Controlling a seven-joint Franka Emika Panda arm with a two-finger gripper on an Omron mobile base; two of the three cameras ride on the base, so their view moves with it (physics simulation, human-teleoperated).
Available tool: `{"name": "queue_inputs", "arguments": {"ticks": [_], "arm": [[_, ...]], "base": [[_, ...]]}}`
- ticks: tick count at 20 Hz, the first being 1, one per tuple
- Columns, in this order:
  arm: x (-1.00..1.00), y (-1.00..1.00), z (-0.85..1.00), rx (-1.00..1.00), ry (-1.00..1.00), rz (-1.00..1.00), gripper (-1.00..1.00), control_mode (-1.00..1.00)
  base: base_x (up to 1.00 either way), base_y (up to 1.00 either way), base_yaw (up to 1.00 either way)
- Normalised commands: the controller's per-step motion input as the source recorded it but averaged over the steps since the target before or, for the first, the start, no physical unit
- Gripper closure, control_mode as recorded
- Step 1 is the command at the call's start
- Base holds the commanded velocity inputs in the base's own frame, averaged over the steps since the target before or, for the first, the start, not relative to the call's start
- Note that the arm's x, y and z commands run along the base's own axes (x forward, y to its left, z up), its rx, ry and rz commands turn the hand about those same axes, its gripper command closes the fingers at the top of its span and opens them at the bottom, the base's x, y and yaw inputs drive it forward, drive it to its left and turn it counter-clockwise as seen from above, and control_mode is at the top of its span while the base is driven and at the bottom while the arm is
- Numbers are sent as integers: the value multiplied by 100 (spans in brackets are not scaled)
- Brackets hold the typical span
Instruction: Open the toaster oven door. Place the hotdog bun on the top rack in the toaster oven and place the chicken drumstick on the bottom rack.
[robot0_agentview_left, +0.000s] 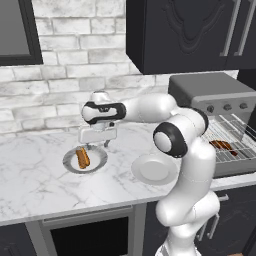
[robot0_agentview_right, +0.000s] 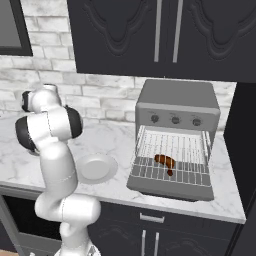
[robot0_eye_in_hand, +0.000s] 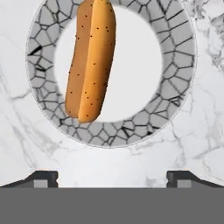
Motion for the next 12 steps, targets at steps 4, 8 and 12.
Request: {"name": "queue_inputs", "arguments": {"ticks": [4, 8, 12], "arm": [[44, 24, -32, 0, -6, 0, -100, -100], [33, 19, -25, 0, -1, 0, -100, -100], [36, 44, -37, 0, 0, 0, -100, -100]], "base": [[0, 0, 0], [0, 0, 0], [0, 0, 0]]}}
